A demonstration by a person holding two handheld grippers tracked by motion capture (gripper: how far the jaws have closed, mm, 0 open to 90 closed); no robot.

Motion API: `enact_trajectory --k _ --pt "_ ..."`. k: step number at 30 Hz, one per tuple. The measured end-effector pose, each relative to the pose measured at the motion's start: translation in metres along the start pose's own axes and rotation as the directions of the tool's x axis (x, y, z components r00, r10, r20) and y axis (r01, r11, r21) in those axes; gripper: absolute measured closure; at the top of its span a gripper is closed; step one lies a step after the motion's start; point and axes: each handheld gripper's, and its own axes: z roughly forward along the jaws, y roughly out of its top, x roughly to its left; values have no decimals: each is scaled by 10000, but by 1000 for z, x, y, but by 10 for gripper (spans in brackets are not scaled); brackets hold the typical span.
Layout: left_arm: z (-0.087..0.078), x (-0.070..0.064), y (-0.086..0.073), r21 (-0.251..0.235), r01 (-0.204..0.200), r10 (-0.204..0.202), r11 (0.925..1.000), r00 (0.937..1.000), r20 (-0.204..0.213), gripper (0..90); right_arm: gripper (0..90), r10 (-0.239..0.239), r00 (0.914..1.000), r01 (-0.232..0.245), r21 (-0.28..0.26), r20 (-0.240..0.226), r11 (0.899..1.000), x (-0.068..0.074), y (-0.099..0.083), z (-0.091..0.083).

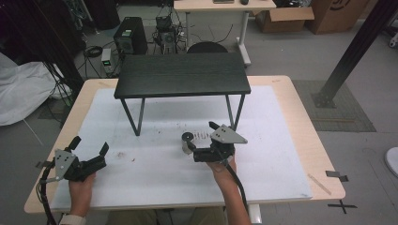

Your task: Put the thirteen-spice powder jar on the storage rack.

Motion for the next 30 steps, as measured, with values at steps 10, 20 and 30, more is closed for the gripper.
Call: enact_trajectory --k 10,20,30 --pt "0 0 0 4 -3 3 10000 10000 0 3 13 83 9994 -58 732 -337 9973 6 -10 26" --pt "0 0 0 13 -3 3 10000 10000 1 3 28 475 9982 -423 1302 -376 9906 4 -20 41" --pt "0 0 0 17 -3 3 10000 10000 3 4 85 704 9966 -626 1619 -424 9848 3 -25 48"
